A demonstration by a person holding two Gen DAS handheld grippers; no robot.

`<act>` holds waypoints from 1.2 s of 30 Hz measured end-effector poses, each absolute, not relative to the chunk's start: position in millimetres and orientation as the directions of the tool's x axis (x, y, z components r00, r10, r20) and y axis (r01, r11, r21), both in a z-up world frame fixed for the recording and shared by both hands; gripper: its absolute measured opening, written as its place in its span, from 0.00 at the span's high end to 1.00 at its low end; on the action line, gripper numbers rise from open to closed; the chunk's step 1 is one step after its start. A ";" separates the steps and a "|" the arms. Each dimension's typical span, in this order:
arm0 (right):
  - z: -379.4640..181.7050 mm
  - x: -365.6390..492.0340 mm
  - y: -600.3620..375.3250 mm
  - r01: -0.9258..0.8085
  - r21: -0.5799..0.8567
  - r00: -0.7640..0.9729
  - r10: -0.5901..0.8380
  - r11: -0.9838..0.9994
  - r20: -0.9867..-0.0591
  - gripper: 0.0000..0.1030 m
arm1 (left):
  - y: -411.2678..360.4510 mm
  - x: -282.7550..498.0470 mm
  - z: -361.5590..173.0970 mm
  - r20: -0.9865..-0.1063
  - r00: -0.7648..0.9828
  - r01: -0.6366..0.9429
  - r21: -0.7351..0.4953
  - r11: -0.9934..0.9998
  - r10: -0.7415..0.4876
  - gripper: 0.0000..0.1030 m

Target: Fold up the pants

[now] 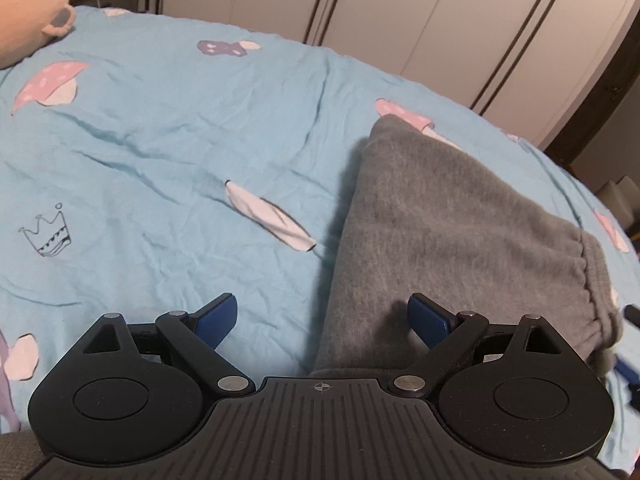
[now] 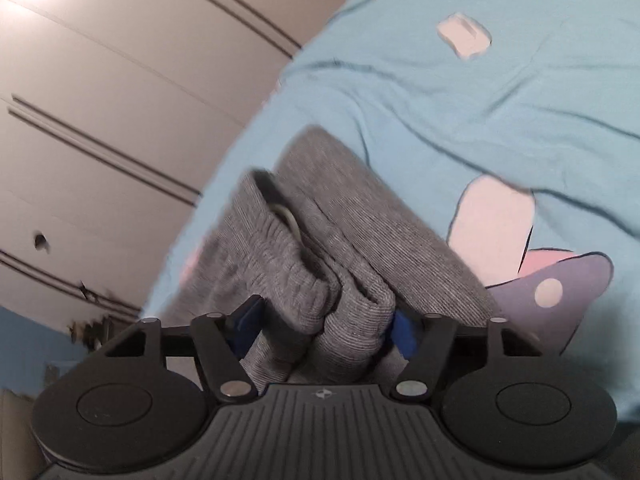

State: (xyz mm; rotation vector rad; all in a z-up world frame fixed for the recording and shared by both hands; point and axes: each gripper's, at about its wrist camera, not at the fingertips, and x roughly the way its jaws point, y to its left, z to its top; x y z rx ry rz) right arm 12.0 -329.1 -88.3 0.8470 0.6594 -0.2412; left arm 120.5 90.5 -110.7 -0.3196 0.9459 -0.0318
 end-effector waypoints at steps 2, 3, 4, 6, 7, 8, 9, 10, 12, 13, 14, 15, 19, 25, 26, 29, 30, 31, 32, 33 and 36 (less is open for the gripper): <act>-64.8 8.8 -316.5 0.404 0.509 0.811 -0.040 0.760 -0.584 0.30 | 89.3 122.1 -109.0 -0.789 0.594 -0.114 -0.271 0.956 -0.153 0.07; -55.3 6.7 -309.5 0.369 0.469 0.831 -0.058 0.802 -0.554 0.29 | 86.5 123.4 -109.2 -0.791 0.595 -0.106 -0.255 0.961 -0.144 0.07; -49.2 6.7 -302.9 0.320 0.446 0.848 -0.044 0.836 -0.528 0.28 | 81.8 125.3 -111.1 -0.796 0.590 -0.092 -0.234 0.968 -0.136 0.07; -47.9 11.8 -290.6 0.247 0.416 0.855 0.005 0.875 -0.518 0.28 | 69.8 128.1 -114.9 -0.808 0.575 -0.045 -0.186 0.982 -0.126 0.07; -51.3 16.4 -284.4 0.229 0.394 0.846 0.018 0.890 -0.533 0.29 | 63.3 129.3 -117.4 -0.817 0.565 -0.022 -0.155 0.988 -0.116 0.07; -57.3 21.1 -278.5 0.220 0.364 0.831 0.022 0.905 -0.555 0.28 | 57.1 130.4 -120.2 -0.827 0.555 -0.003 -0.115 0.993 -0.094 0.06; -64.9 26.2 -273.4 0.225 0.312 0.808 0.002 0.923 -0.589 0.28 | 51.7 131.0 -122.8 -0.834 0.547 0.011 -0.075 0.997 -0.069 0.06; -73.3 33.5 -265.5 0.256 0.204 0.758 -0.065 0.945 -0.649 0.28 | 48.0 131.5 -125.3 -0.840 0.540 0.024 -0.043 0.999 -0.049 0.06; -93.7 43.0 -259.9 0.293 0.031 0.626 -0.167 0.956 -0.761 0.15 | 45.7 132.8 -128.4 -0.854 0.519 0.025 -0.013 1.000 -0.024 0.03; -96.1 39.8 -264.0 0.302 0.042 0.619 -0.162 0.952 -0.768 0.13 | 47.7 133.9 -129.2 -0.863 0.505 0.019 -0.019 1.000 -0.026 0.03; -93.8 37.5 -267.7 0.308 0.069 0.626 -0.148 0.949 -0.766 0.13 | 51.7 135.2 -129.6 -0.871 0.490 0.010 -0.044 0.999 -0.044 0.03; -90.0 37.0 -272.3 0.315 0.097 0.625 -0.129 0.944 -0.770 0.12 | 57.8 137.1 -129.7 -0.879 0.471 -0.006 -0.085 0.996 -0.072 0.03; -70.6 27.0 -288.0 0.328 0.202 0.673 -0.078 0.923 -0.736 0.10 | 85.5 139.5 -126.1 -0.872 0.463 -0.110 -0.237 0.965 -0.161 0.03; -68.3 46.5 -269.2 0.249 0.081 0.654 -0.106 0.965 -0.749 0.03 | 75.8 152.3 -113.2 -0.843 0.502 0.003 -0.225 0.974 -0.196 0.03; -69.7 52.5 -267.5 0.242 0.035 0.643 -0.133 0.970 -0.755 0.03 | 73.8 157.8 -112.7 -0.840 0.503 0.024 -0.223 0.975 -0.204 0.03; -71.6 65.6 -277.9 0.206 0.008 0.636 -0.128 0.979 -0.761 0.03 | 75.1 182.8 -118.0 -0.829 0.474 0.118 -0.275 0.954 -0.297 0.03; -71.8 69.0 -286.8 0.183 0.051 0.641 -0.080 0.982 -0.763 0.03 | 78.1 191.6 -121.2 -0.828 0.454 0.133 -0.303 0.944 -0.330 0.03; -74.5 75.3 -296.9 0.159 0.096 0.645 -0.030 0.983 -0.764 0.03 | 81.6 199.1 -126.5 -0.824 0.431 0.141 -0.341 0.930 -0.367 0.03; -77.6 78.9 -307.2 0.130 0.146 0.650 0.028 0.981 -0.760 0.03 | 86.1 207.0 -132.0 -0.822 0.407 0.138 -0.376 0.916 -0.399 0.03; -81.3 81.9 -319.9 0.093 0.204 0.648 0.096 0.975 -0.756 0.03 | 90.5 214.8 -137.9 -0.817 0.378 0.140 -0.415 0.899 -0.436 0.03; -95.0 87.3 -350.6 0.022 0.366 0.612 0.277 0.930 -0.741 0.03 | 99.9 232.0 -152.7 -0.777 0.308 0.157 -0.528 0.835 -0.549 0.03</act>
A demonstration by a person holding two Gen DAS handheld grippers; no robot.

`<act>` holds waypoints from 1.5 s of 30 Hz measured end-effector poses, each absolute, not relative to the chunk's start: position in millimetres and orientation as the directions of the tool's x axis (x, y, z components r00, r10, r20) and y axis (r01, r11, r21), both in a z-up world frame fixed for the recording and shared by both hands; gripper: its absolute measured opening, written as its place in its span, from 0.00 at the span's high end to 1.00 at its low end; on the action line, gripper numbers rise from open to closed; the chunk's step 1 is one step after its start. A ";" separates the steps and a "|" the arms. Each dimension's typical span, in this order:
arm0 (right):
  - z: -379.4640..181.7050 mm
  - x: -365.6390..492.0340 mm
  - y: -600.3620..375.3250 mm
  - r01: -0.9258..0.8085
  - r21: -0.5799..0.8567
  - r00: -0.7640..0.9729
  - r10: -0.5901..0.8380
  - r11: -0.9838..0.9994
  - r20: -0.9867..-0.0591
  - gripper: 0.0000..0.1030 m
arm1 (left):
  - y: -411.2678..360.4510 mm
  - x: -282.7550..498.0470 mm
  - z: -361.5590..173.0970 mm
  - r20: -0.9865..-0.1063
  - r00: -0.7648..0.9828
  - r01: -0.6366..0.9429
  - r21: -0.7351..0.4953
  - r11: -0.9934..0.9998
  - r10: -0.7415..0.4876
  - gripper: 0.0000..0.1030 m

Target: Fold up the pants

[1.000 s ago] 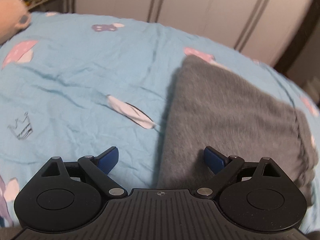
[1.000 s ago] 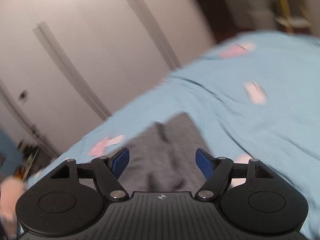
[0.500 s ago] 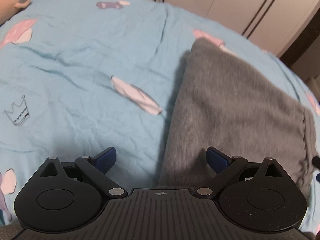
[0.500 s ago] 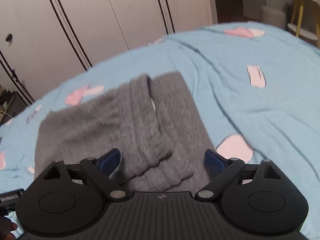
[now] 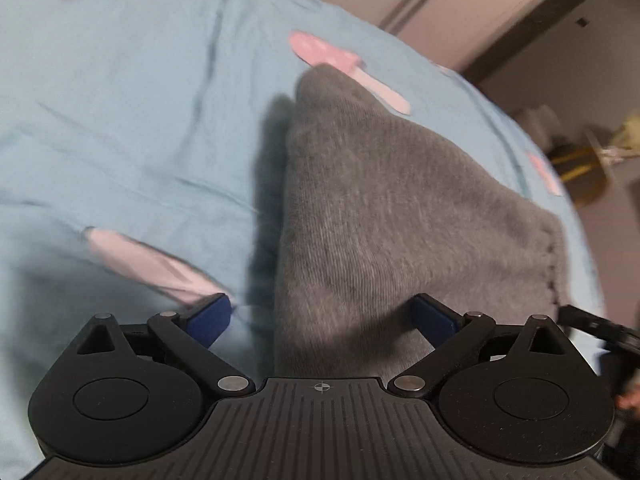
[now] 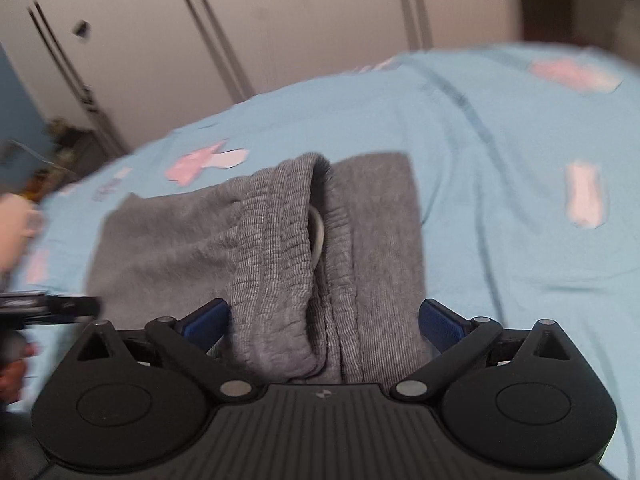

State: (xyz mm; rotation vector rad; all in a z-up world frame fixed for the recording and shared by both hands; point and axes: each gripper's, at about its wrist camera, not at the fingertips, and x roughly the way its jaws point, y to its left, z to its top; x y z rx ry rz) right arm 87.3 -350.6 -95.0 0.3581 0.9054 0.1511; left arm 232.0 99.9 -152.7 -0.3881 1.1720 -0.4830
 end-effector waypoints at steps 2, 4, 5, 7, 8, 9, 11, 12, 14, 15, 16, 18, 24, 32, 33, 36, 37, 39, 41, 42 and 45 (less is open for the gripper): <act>-98.3 91.7 -367.9 -0.012 0.439 0.592 0.360 0.899 -0.721 0.03 | 100.6 240.5 -155.5 -0.747 0.289 0.203 -0.564 0.801 -0.599 0.03; -100.5 97.7 -386.3 -0.015 0.478 0.586 0.395 0.878 -0.707 0.03 | 101.0 248.9 -158.4 -0.710 0.262 0.237 -0.610 0.756 -0.654 0.03; -101.9 98.7 -398.5 -0.007 0.531 0.581 0.435 0.847 -0.688 0.03 | 101.3 252.6 -160.4 -0.684 0.244 0.251 -0.640 0.726 -0.688 0.03; -110.2 101.4 -427.3 0.045 0.610 0.602 0.465 0.791 -0.649 0.03 | 96.8 263.0 -172.7 -0.640 0.187 0.269 -0.697 0.665 -0.745 0.02; -118.0 103.7 -440.0 0.058 0.661 0.598 0.504 0.748 -0.623 0.03 | 93.7 265.6 -177.8 -0.628 0.165 0.278 -0.711 0.646 -0.761 0.02; -128.9 106.7 -450.5 0.062 0.720 0.580 0.562 0.691 -0.590 0.03 | 89.4 268.2 -180.8 -0.617 0.153 0.298 -0.716 0.631 -0.772 0.01; -153.4 111.9 -463.8 0.077 0.818 0.549 0.661 0.570 -0.512 0.03 | 78.8 272.7 -181.2 -0.610 0.129 0.345 -0.712 0.612 -0.782 0.00; -158.0 113.0 -466.1 0.058 0.839 0.561 0.678 0.541 -0.475 0.03 | 73.0 275.7 -182.9 -0.616 0.115 0.359 -0.706 0.610 -0.780 0.00; -162.5 121.2 -466.6 0.019 0.877 0.563 0.719 0.481 -0.406 0.02 | 63.2 278.3 -184.6 -0.617 0.105 0.375 -0.702 0.606 -0.780 0.00; -164.9 125.4 -464.3 -0.006 0.900 0.554 0.750 0.436 -0.360 0.02 | 61.1 279.5 -185.7 -0.609 0.098 0.373 -0.711 0.596 -0.787 0.00; -166.5 130.5 -459.4 -0.022 0.909 0.543 0.769 0.416 -0.338 0.02 | 59.2 282.3 -186.8 -0.602 0.082 0.367 -0.722 0.586 -0.794 0.00; -169.5 140.5 -446.7 -0.053 0.917 0.498 0.807 0.395 -0.318 0.02 | 61.2 283.5 -185.1 -0.563 0.052 0.356 -0.761 0.542 -0.825 0.00; -161.9 151.9 -436.7 -0.153 0.924 0.410 0.873 0.351 -0.264 0.02 | 58.4 283.5 -197.6 -0.531 0.040 0.365 -0.781 0.507 -0.847 0.00; -161.5 169.8 -414.4 -0.097 0.868 0.392 0.821 0.487 -0.416 0.02 | 52.5 280.4 -187.8 -0.557 0.094 0.343 -0.760 0.552 -0.825 0.17; -156.1 165.6 -409.2 -0.114 0.852 0.393 0.811 0.511 -0.434 0.02 | 52.8 279.7 -188.4 -0.576 0.110 0.343 -0.743 0.575 -0.810 0.31; -146.7 154.4 -395.4 -0.198 0.791 0.409 0.782 0.579 -0.470 0.04 | 61.0 280.4 -191.5 -0.585 0.140 0.323 -0.736 0.595 -0.799 0.42; -151.0 153.2 -396.0 -0.187 0.787 0.426 0.771 0.588 -0.474 0.04 | 60.5 280.4 -192.2 -0.585 0.146 0.323 -0.734 0.597 -0.798 0.42; -157.0 153.7 -397.3 -0.149 0.803 0.468 0.757 0.577 -0.457 0.03 | 58.3 279.2 -191.6 -0.600 0.153 0.330 -0.718 0.613 -0.785 0.43; -156.9 153.8 -396.0 -0.149 0.796 0.465 0.752 0.586 -0.467 0.03 | 55.8 277.1 -187.4 -0.616 0.161 0.330 -0.703 0.630 -0.771 0.45; -155.0 153.9 -394.1 -0.144 0.788 0.467 0.743 0.599 -0.480 0.03 | 54.5 275.0 -183.7 -0.624 0.165 0.336 -0.692 0.639 -0.763 0.47; -147.7 160.8 -380.3 -0.109 0.763 0.469 0.709 0.638 -0.526 0.03 | 44.3 269.8 -175.3 -0.653 0.184 0.354 -0.653 0.669 -0.735 0.52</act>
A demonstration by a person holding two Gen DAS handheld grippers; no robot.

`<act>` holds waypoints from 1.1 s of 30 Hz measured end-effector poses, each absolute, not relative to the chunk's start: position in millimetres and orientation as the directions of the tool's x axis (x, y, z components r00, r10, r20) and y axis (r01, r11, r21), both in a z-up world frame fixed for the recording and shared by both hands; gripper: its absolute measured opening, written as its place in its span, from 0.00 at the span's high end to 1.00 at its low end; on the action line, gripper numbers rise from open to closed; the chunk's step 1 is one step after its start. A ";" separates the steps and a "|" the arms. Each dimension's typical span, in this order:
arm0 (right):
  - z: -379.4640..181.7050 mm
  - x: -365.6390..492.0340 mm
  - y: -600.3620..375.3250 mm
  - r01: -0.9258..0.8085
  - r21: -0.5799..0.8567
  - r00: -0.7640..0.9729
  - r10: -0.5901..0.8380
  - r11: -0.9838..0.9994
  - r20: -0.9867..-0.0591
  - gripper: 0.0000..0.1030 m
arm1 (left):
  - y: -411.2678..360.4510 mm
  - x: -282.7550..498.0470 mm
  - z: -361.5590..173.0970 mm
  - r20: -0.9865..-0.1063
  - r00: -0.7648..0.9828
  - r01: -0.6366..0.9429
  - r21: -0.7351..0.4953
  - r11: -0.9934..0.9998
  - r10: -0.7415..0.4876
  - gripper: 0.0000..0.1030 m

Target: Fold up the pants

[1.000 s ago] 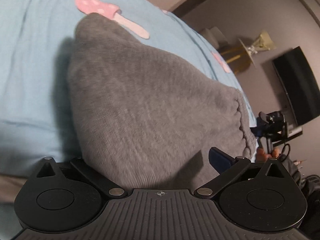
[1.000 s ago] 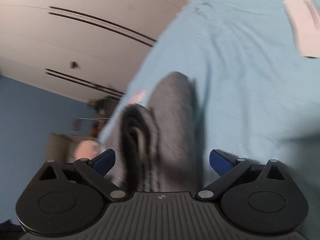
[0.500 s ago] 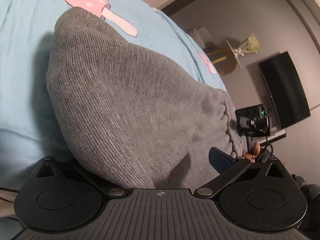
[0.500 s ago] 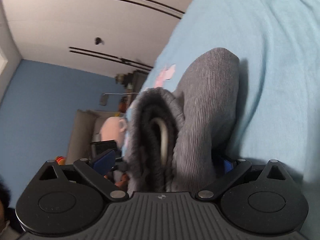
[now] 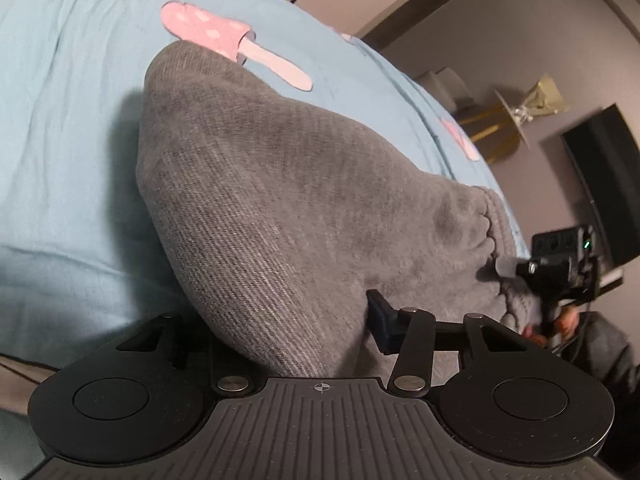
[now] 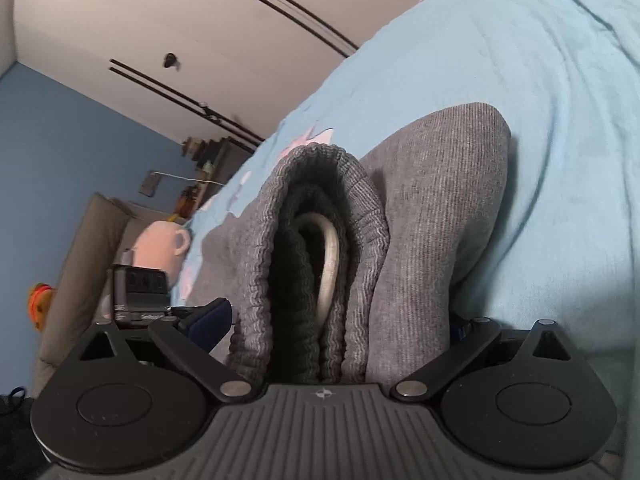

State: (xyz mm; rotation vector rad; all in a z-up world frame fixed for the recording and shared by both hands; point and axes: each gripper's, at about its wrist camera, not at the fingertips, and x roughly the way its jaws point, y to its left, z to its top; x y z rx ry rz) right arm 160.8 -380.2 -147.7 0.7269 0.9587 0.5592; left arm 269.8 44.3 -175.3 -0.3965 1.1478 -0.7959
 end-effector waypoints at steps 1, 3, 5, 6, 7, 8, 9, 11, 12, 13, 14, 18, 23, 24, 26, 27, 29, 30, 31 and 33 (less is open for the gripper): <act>-145.8 163.9 -377.7 -0.082 0.757 0.463 0.697 0.648 -0.547 0.03 | 42.5 268.2 -173.5 -0.664 0.188 0.345 -0.645 0.682 -0.723 0.53; -142.0 170.2 -373.0 0.004 0.749 0.469 0.660 0.662 -0.586 0.03 | 38.7 266.6 -168.2 -0.685 0.195 0.318 -0.633 0.706 -0.702 0.59; -136.1 163.6 -362.0 0.078 0.709 0.523 0.577 0.701 -0.627 0.05 | 36.9 261.9 -158.1 -0.699 0.222 0.314 -0.609 0.728 -0.680 0.64; -128.0 159.4 -349.6 0.070 0.643 0.536 0.514 0.763 -0.669 0.12 | 35.2 258.0 -151.6 -0.706 0.236 0.324 -0.591 0.739 -0.668 0.67; -122.5 151.5 -343.1 0.049 0.576 0.541 0.463 0.816 -0.702 0.22 | 34.6 255.2 -146.3 -0.708 0.246 0.333 -0.580 0.744 -0.662 0.67; -116.4 147.6 -337.9 0.033 0.544 0.547 0.440 0.838 -0.712 0.29 | 33.2 252.2 -140.4 -0.711 0.255 0.342 -0.568 0.749 -0.656 0.69; -111.1 143.9 -339.3 0.034 0.553 0.558 0.443 0.832 -0.702 0.32 | 32.2 250.3 -134.3 -0.714 0.263 0.354 -0.554 0.754 -0.649 0.70; -104.2 139.2 -346.5 0.050 0.597 0.574 0.467 0.801 -0.673 0.37 | 26.2 248.2 -120.8 -0.723 0.274 0.368 -0.530 0.764 -0.634 0.71; -99.8 137.2 -347.9 0.057 0.602 0.584 0.463 0.796 -0.667 0.39 | 24.0 246.2 -115.0 -0.734 0.282 0.377 -0.507 0.775 -0.618 0.72; -94.9 136.1 -347.8 0.058 0.602 0.588 0.460 0.796 -0.666 0.40 | 20.7 244.9 -108.3 -0.744 0.285 0.389 -0.486 0.782 -0.604 0.72; -90.2 133.7 -348.2 0.055 0.601 0.598 0.456 0.797 -0.659 0.40 | 17.2 244.0 -102.5 -0.752 0.293 0.399 -0.465 0.790 -0.591 0.74; -70.3 136.1 -342.6 0.019 0.621 0.626 0.475 0.784 -0.619 0.43 | 13.5 247.0 -85.9 -0.762 0.301 0.413 -0.438 0.799 -0.573 0.77; -53.3 152.0 -340.4 -0.012 0.627 0.655 0.479 0.779 -0.584 0.44 | 17.2 258.2 -62.7 -0.753 0.360 0.418 -0.398 0.817 -0.551 0.78; -48.8 155.2 -339.6 -0.016 0.634 0.664 0.482 0.773 -0.572 0.44 | 18.1 262.1 -57.1 -0.752 0.371 0.422 -0.386 0.820 -0.545 0.78; -41.6 163.2 -338.2 -0.027 0.648 0.675 0.492 0.762 -0.550 0.44 | 20.2 267.7 -48.4 -0.743 0.394 0.427 -0.372 0.824 -0.540 0.78; -38.4 170.3 -333.0 -0.033 0.655 0.684 0.495 0.755 -0.536 0.45 | 21.6 272.4 -43.3 -0.739 0.407 0.428 -0.365 0.827 -0.537 0.78; -33.0 183.5 -328.4 -0.042 0.664 0.696 0.499 0.746 -0.517 0.45 | 24.4 281.2 -36.6 -0.731 0.426 0.422 -0.362 0.832 -0.534 0.78; -31.1 190.3 -328.5 -0.047 0.669 0.703 0.500 0.741 -0.505 0.45 | 25.7 286.1 -33.9 -0.727 0.434 0.418 -0.360 0.834 -0.532 0.78; -30.3 197.8 -327.4 -0.049 0.676 0.707 0.503 0.735 -0.496 0.44 | 25.5 291.7 -31.7 -0.725 0.444 0.413 -0.357 0.838 -0.527 0.78; -30.0 212.8 -327.7 -0.048 0.686 0.717 0.503 0.726 -0.483 0.45 | 26.8 302.8 -29.3 -0.723 0.453 0.397 -0.361 0.844 -0.522 0.78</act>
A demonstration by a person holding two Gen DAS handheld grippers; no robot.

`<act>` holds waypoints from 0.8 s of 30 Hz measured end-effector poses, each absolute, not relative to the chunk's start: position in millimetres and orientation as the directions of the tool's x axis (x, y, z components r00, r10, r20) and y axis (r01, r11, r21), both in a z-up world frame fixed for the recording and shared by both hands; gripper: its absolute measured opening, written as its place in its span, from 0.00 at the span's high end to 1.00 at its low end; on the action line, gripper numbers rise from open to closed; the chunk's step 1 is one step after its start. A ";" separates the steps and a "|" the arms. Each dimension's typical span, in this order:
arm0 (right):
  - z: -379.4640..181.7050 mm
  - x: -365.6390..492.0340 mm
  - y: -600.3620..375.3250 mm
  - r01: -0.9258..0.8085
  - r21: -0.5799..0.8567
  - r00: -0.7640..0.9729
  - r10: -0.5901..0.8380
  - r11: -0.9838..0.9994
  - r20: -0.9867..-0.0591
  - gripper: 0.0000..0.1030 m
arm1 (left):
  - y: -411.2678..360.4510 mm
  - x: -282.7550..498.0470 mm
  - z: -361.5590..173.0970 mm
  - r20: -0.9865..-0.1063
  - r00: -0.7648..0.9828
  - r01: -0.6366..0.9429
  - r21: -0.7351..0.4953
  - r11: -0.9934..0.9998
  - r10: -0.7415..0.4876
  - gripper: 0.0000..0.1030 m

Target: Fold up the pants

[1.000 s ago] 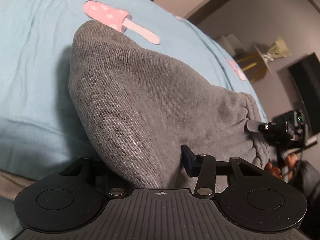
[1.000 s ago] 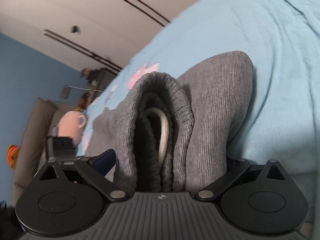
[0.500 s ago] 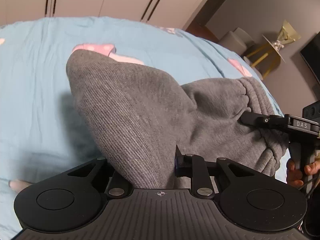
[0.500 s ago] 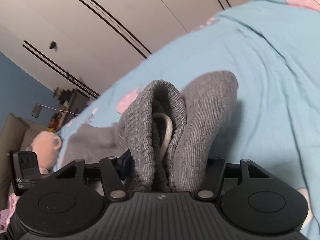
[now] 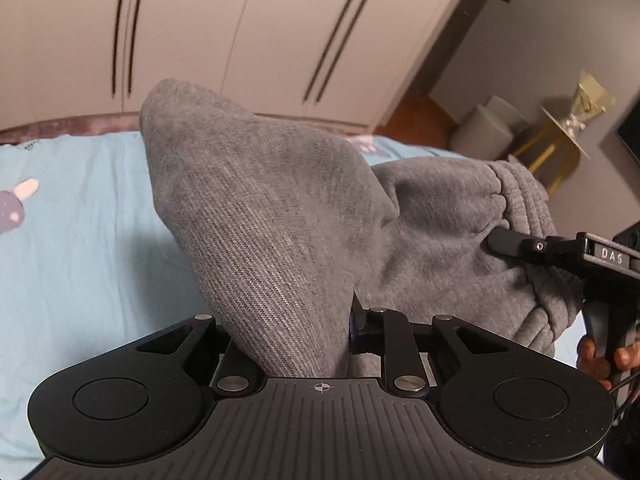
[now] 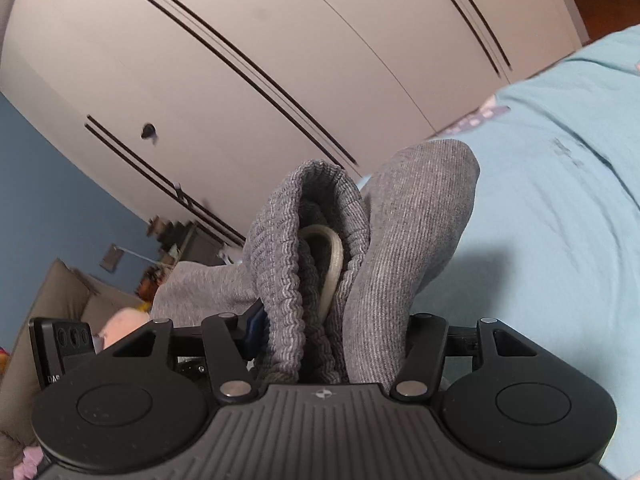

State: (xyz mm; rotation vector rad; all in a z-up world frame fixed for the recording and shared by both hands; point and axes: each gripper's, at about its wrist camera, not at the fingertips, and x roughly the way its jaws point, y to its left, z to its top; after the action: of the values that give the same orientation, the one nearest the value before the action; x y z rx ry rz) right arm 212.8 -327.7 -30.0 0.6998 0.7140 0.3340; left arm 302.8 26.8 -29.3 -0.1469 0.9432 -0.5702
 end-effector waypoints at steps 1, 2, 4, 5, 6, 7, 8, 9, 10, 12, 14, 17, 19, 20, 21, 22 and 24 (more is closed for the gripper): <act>-30.6 218.7 -328.4 -0.045 0.689 0.719 0.502 0.724 -0.481 0.45 | 28.0 309.4 -30.5 -0.724 0.458 0.388 -0.360 0.848 -0.516 0.78; -32.0 225.1 -328.1 -0.041 0.691 0.724 0.498 0.722 -0.478 0.45 | 29.3 313.4 -32.4 -0.725 0.461 0.379 -0.360 0.852 -0.511 0.78; -38.2 237.7 -326.8 -0.031 0.690 0.727 0.490 0.723 -0.481 0.45 | 27.3 322.4 -40.6 -0.734 0.467 0.373 -0.343 0.862 -0.494 0.77; -42.8 243.8 -326.1 -0.022 0.687 0.729 0.482 0.727 -0.487 0.44 | 26.5 327.2 -46.7 -0.743 0.465 0.361 -0.338 0.869 -0.482 0.76; -47.8 249.0 -325.5 -0.012 0.683 0.728 0.475 0.730 -0.495 0.44 | 24.9 332.8 -54.8 -0.755 0.457 0.348 -0.334 0.876 -0.470 0.70; -53.6 253.4 -324.7 -0.001 0.674 0.728 0.463 0.738 -0.506 0.44 | 24.0 339.8 -65.0 -0.781 0.442 0.317 -0.324 0.891 -0.441 0.62; -59.5 256.8 -323.3 0.007 0.655 0.728 0.445 0.756 -0.521 0.41 | 24.8 345.4 -75.6 -0.823 0.431 0.256 -0.282 0.924 -0.371 0.46; -65.3 260.9 -321.4 0.019 0.611 0.725 0.410 0.791 -0.553 0.37 | 27.1 347.0 -83.1 -0.857 0.435 0.185 -0.214 0.959 -0.275 0.34; -70.4 263.7 -318.4 0.050 0.526 0.721 0.334 0.849 -0.607 0.27 | 32.3 344.1 -90.5 -0.885 0.440 0.102 -0.117 0.988 -0.150 0.29; -77.5 260.9 -310.9 0.159 0.275 0.704 0.086 0.948 -0.705 0.07 | 43.7 327.1 -96.4 -0.877 0.479 0.060 -0.015 0.998 -0.043 0.24; -80.8 242.9 -314.9 0.231 0.190 0.722 -0.037 0.954 -0.691 0.03 | 54.6 299.8 -96.2 -0.842 0.538 0.055 -0.021 0.998 -0.048 0.18; -81.1 208.4 -329.1 0.278 0.332 0.771 -0.002 0.901 -0.637 0.03 | 56.4 268.0 -95.5 -0.809 0.587 0.001 -0.003 1.000 -0.003 0.09; -82.8 188.7 -332.9 0.322 0.395 0.781 -0.006 0.860 -0.624 0.03 | 48.9 253.2 -95.1 -0.788 0.614 -0.053 0.005 0.999 0.037 0.08; -83.1 177.6 -334.0 0.316 0.453 0.804 0.018 0.834 -0.594 0.03 | 50.5 244.3 -97.4 -0.780 0.623 -0.081 -0.001 0.997 0.050 0.08; -83.7 169.5 -334.1 0.297 0.516 0.820 0.062 0.804 -0.569 0.03 | 53.2 238.3 -98.1 -0.776 0.627 -0.112 -0.008 0.994 0.064 0.08; -84.5 165.8 -333.2 0.268 0.570 0.822 0.124 0.777 -0.556 0.03 | 59.3 229.2 -99.0 -0.773 0.631 -0.131 -0.023 0.991 0.065 0.08; -89.7 164.6 -329.0 0.225 0.634 0.809 0.222 0.740 -0.545 0.05 | 60.9 217.5 -98.1 -0.768 0.637 -0.148 -0.048 0.988 0.059 0.08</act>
State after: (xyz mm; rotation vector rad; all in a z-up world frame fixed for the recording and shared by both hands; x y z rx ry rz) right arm 164.6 -329.0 -89.7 0.7519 0.6445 -0.0016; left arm 217.5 60.9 -98.1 -0.1097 0.8721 0.1183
